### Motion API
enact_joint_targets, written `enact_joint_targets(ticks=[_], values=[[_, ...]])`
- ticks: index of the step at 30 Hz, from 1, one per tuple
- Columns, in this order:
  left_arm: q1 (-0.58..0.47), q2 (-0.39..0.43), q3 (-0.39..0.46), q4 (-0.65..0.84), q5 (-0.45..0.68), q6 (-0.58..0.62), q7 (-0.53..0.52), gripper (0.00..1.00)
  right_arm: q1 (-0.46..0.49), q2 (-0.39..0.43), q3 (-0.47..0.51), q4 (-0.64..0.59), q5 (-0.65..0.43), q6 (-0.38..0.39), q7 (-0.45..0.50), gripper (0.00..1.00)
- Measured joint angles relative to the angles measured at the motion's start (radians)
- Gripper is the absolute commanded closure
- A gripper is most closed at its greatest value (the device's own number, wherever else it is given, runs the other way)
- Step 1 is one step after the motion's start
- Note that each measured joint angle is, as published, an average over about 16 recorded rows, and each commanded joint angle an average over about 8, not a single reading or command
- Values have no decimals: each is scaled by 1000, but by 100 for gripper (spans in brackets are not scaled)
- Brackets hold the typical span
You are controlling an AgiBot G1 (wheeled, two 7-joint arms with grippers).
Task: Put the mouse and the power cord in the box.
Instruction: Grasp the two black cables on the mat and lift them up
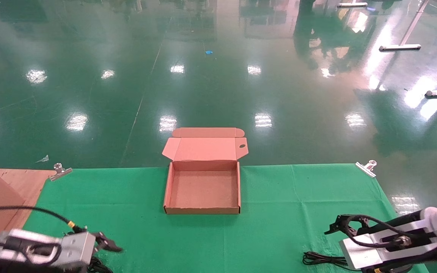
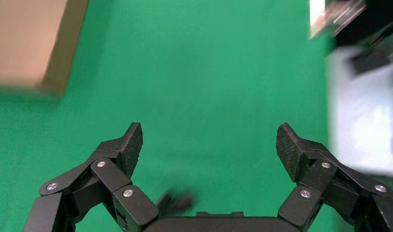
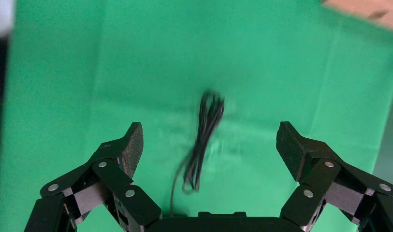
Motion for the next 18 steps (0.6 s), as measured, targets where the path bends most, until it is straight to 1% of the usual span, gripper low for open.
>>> enact_joint_targets(ticks=[4,9,13,18], values=[[-68,58,55,113,118,-50,81,0,18,-53,-36,-94,-82,48,-63,0],[-126,129,110,237,233,-118,167,0,33,-124,-69,-228,-151,116,-134,0],[-152,178,141,326,293,-172,223,0,43,-182,-86,-340,-185,172,-186,0],[-170,225,165,422,337,-233,277,0,57,-251,-99,-479,-212,246,-248,0]])
